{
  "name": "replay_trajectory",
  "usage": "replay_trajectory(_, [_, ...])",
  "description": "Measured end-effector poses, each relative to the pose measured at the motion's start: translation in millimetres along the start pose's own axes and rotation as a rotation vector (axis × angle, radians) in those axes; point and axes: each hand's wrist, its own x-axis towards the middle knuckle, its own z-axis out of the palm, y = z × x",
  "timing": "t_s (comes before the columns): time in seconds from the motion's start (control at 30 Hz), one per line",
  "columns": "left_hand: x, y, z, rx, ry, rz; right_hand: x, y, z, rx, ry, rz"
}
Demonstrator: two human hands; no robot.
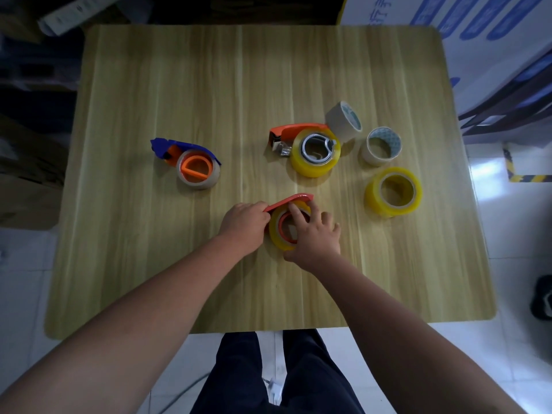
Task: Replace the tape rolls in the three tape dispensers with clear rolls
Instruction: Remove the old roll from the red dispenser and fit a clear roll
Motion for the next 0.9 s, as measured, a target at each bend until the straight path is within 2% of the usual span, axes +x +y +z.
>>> replay_trajectory(0.23, [0, 7, 6, 0.035, -0.013, -0.036, 3, 7, 5, 0.017, 0.003, -0.081])
replay_trajectory(0.57, [2, 1, 2, 0.032, -0.015, -0.008, 2, 5, 10, 0.038, 0.038, -0.099])
replay_trajectory(0.77, [0, -6, 4, -0.037, -0.023, -0.005, -1, 7, 9, 0.015, 0.069, -0.082])
replay_trajectory(0.9, [-6, -4, -3, 0.053, -0.051, 0.064, -1, 5, 9, 0.032, 0.066, -0.016])
